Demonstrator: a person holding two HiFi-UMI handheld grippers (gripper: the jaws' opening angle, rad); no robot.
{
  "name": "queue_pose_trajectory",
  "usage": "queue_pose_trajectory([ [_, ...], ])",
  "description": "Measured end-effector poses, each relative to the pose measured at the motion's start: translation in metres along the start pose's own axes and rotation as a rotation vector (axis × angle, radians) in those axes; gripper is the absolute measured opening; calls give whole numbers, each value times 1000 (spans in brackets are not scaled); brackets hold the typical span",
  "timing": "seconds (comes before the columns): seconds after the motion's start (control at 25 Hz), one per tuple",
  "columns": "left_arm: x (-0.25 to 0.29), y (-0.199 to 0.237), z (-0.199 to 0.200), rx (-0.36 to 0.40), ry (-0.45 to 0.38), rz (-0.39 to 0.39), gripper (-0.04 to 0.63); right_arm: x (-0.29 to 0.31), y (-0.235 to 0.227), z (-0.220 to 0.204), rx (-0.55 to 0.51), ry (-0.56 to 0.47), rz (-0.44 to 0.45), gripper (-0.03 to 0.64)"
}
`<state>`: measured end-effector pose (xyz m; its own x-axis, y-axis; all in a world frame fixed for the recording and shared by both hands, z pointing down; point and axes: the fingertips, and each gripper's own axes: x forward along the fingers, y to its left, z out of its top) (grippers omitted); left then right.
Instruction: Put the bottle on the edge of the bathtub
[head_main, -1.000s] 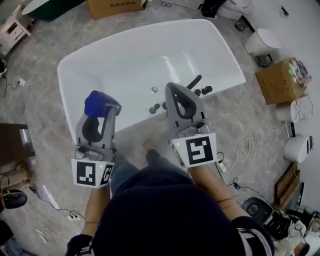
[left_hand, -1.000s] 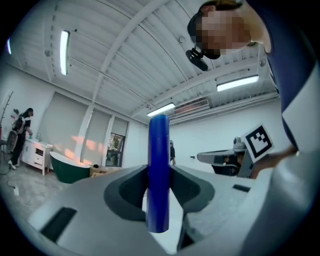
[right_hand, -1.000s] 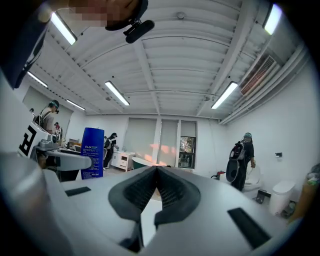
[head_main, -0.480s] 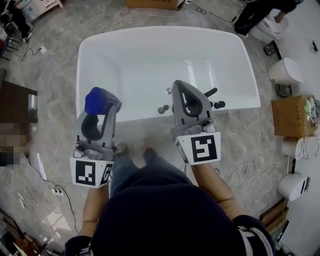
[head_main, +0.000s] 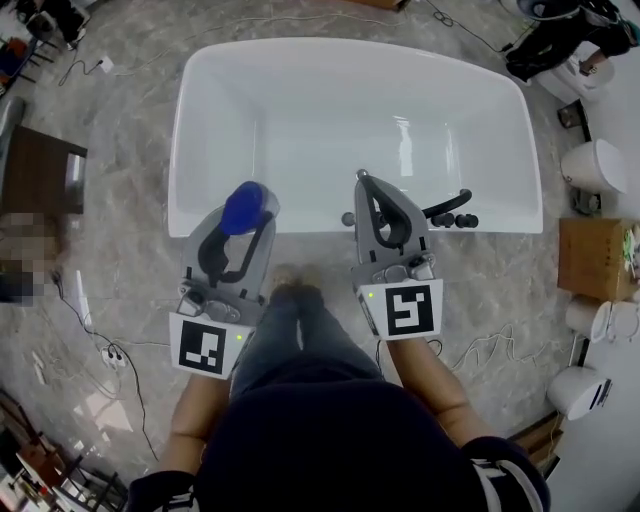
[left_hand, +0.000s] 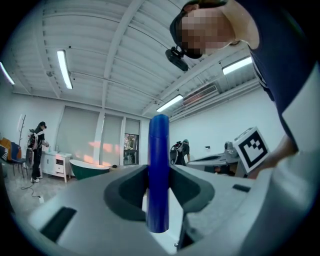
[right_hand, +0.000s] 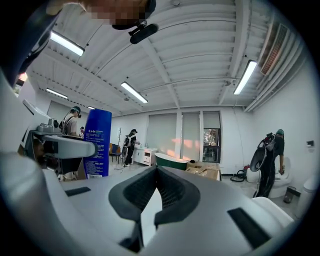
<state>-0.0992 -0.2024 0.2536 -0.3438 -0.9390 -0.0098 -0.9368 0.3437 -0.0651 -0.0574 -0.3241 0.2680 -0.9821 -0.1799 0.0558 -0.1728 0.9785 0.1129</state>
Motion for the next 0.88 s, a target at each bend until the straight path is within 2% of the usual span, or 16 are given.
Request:
queue_pose_trajectory([
  [0.28,13,-9,-41,2,13,-145,137,5,12,-43,7,39,-45,15],
  [0.44,20,-11,-67,-16,18,-202,137,7,17,-70,22,69,-77,15],
  [0.64,29,-11,-106,-44,26,-228,137,12,23,-100,-17,85,-89,15],
  [0.88,38,-19,-154,-45,43,-250,137,9,28,-142,3,119,-97,15],
])
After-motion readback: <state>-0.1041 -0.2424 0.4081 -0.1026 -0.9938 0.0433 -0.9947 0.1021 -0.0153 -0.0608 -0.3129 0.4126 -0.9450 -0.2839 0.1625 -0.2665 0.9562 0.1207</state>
